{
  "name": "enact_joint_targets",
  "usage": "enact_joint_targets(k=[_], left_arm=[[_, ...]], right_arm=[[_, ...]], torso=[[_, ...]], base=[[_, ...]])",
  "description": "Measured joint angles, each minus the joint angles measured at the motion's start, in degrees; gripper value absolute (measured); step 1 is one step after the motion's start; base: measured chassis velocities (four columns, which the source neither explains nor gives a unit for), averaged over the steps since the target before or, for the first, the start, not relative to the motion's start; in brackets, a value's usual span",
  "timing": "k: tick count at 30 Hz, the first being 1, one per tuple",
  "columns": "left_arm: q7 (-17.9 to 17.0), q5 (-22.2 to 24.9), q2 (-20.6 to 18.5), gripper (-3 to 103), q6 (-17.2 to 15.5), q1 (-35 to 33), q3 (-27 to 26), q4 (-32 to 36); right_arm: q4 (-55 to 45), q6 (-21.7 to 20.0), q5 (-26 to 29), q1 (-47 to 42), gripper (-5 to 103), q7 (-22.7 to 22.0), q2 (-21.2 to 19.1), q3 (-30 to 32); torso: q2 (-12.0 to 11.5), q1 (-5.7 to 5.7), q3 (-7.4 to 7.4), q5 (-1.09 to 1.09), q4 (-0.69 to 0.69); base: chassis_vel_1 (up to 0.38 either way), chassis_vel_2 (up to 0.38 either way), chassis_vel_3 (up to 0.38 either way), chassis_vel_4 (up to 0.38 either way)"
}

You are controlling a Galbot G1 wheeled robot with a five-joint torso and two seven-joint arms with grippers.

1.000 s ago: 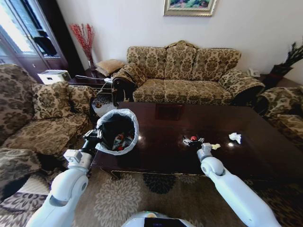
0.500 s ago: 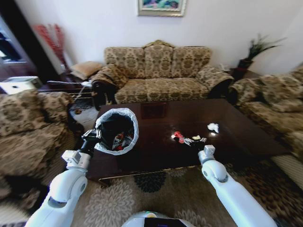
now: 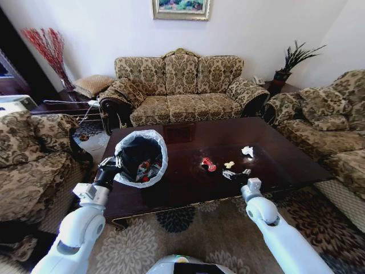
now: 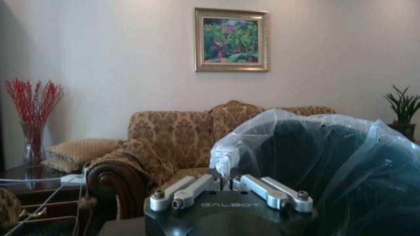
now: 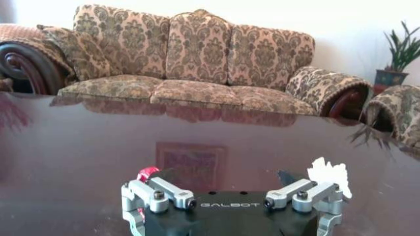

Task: Move to the front of the table and place the trash on the table into the trash bin.

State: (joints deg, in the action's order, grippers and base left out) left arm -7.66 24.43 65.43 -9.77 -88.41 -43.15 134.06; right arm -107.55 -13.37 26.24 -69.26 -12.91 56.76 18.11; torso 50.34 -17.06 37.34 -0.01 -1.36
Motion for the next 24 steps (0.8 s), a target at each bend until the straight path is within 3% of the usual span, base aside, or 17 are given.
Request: enact_joint_targets(k=[11,15,20,22,24], left_arm=[[0.09,-0.79,-0.58,4,0.30,1.00,1.75,-0.32],[-0.21,-1.89,-0.76,4,0.16,0.69,1.41,-1.46],[-0.64,-1.84,-1.34,4,0.16,1.38,1.38,-2.44],[-0.54,-1.61,-1.65,4,0.16,1.80,1.73,-2.95],[-0.49,-1.56,-1.67,4,0.16,1.81,1.73,-2.97]], right_arm=[[7.52,4.88,0.27,6.71,100,3.82,0.20,-7.00],[11.41,7.48,1.08,9.95,100,7.39,2.25,-10.59],[14.09,7.68,2.24,12.68,100,7.35,4.14,-13.77],[17.34,7.46,2.51,14.93,100,6.64,5.85,-15.15],[18.47,7.40,2.58,15.52,100,6.52,6.39,-15.40]], torso=[[0.00,-0.02,0.01,0.04,0.04],[0.00,-0.01,0.01,-0.06,-0.05],[0.00,0.00,0.00,-0.01,-0.07],[0.00,0.00,0.01,-0.02,0.02],[0.00,-0.01,0.01,0.00,0.01]], base=[[-0.156,-0.156,0.124,0.132],[0.010,0.014,-0.006,-0.002],[0.059,0.047,-0.010,0.006],[0.000,0.000,0.000,0.000],[0.000,0.000,0.000,0.000]])
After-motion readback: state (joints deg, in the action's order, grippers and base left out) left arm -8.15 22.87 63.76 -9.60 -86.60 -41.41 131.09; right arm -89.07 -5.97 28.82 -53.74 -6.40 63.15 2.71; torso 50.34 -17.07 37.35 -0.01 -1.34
